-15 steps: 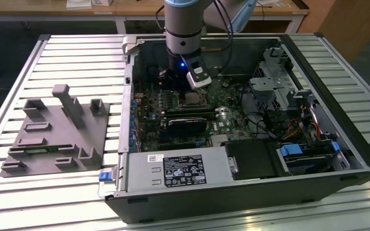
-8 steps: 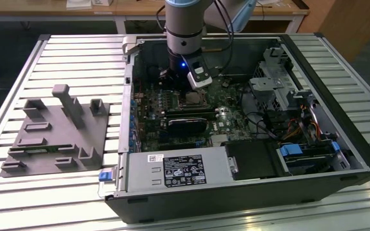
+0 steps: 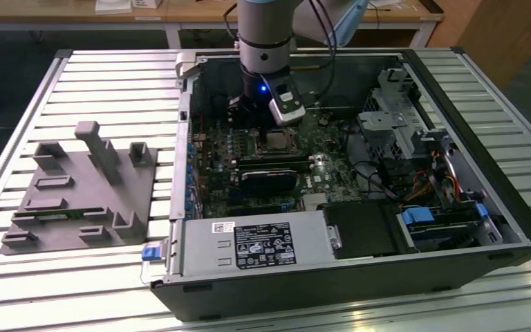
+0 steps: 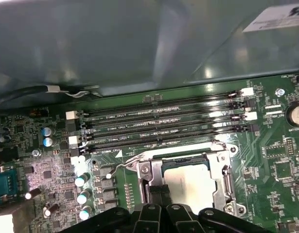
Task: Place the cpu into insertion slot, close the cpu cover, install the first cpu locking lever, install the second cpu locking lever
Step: 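Close the cpu cover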
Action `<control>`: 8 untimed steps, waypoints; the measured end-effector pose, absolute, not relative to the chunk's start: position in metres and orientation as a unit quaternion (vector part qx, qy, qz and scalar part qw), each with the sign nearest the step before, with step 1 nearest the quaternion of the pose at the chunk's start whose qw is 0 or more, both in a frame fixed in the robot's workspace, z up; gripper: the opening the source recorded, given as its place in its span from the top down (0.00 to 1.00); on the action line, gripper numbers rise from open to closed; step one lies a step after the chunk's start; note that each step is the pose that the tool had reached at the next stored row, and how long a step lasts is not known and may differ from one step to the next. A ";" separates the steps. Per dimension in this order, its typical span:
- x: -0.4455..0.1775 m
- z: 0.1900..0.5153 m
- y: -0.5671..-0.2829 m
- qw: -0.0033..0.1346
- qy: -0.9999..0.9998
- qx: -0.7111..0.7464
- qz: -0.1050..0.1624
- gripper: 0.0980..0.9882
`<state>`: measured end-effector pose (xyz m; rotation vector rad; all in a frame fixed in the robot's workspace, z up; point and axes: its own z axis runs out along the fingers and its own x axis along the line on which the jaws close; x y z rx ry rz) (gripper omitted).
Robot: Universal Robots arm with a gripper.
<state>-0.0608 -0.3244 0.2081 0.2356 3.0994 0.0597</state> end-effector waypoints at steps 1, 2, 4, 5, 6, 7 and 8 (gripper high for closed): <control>-0.061 0.209 -0.324 0.016 0.997 0.076 0.019 0.99; -0.061 0.209 -0.324 0.016 0.997 0.076 0.019 0.99; -0.061 0.209 -0.324 0.017 0.997 0.076 0.019 0.99; -0.061 0.209 -0.324 0.017 0.997 0.076 0.019 0.99; -0.060 0.209 -0.324 0.016 0.997 0.076 0.019 0.99; -0.059 0.209 -0.324 0.016 0.997 0.076 0.019 0.99; -0.057 0.209 -0.324 0.016 0.997 0.076 0.019 0.99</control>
